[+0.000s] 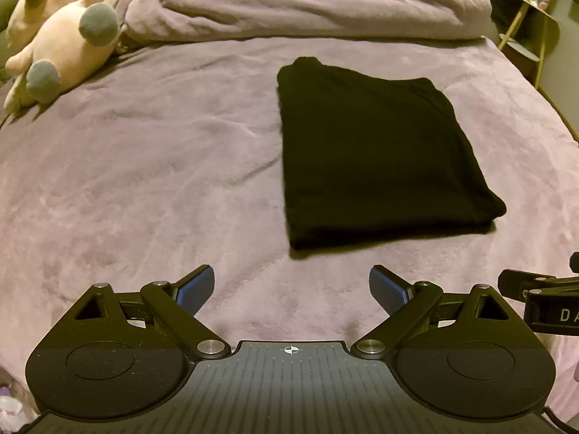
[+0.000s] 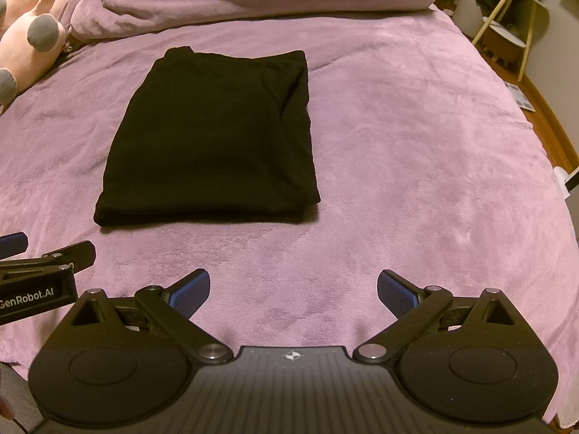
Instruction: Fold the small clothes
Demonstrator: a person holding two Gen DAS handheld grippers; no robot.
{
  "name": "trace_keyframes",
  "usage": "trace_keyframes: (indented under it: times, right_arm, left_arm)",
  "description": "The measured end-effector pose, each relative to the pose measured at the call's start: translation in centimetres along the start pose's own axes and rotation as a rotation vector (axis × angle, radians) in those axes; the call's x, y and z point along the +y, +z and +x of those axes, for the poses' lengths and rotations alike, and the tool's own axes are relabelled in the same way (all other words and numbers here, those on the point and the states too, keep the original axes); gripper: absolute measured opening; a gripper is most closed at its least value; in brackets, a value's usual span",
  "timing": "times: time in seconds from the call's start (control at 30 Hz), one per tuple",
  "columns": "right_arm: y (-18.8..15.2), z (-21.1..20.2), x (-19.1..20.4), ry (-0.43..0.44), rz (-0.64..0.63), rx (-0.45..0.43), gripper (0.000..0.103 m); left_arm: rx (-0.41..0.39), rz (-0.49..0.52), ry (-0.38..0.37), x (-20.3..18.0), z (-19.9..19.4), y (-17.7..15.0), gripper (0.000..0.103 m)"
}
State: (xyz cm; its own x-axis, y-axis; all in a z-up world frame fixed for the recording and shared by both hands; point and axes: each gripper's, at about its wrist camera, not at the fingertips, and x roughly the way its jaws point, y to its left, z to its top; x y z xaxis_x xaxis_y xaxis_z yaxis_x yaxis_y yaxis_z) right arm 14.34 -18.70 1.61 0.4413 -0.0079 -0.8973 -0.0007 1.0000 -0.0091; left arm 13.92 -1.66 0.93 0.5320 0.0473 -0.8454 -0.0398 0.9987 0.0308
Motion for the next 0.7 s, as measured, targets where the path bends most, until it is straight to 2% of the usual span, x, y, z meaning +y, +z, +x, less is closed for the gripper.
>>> trace_keyframes:
  times: [0.13,0.37,0.47,0.7]
  right_arm:
    - [-0.07,0.05,-0.09,0.000,0.005,0.002,0.099]
    - [-0.03,0.16,-0.09,-0.004,0.012,0.008,0.099]
    - [-0.01,0.15,-0.12,-0.003,0.009,0.007,0.099]
    - [-0.07,0.12,-0.21,-0.006,0.011,0.008,0.099]
  left_arm:
    - [-0.005,0.004,0.023,-0.03,0.07,0.00,0.097]
    - [-0.050,0.036,0.000,-0.13,-0.33,-0.18,0.097]
    - [-0.045,0.050,0.019,-0.38,-0.18,-0.17,0.097]
    - [-0.032,0.043,0.008,-0.18,-0.11,-0.17,0.097]
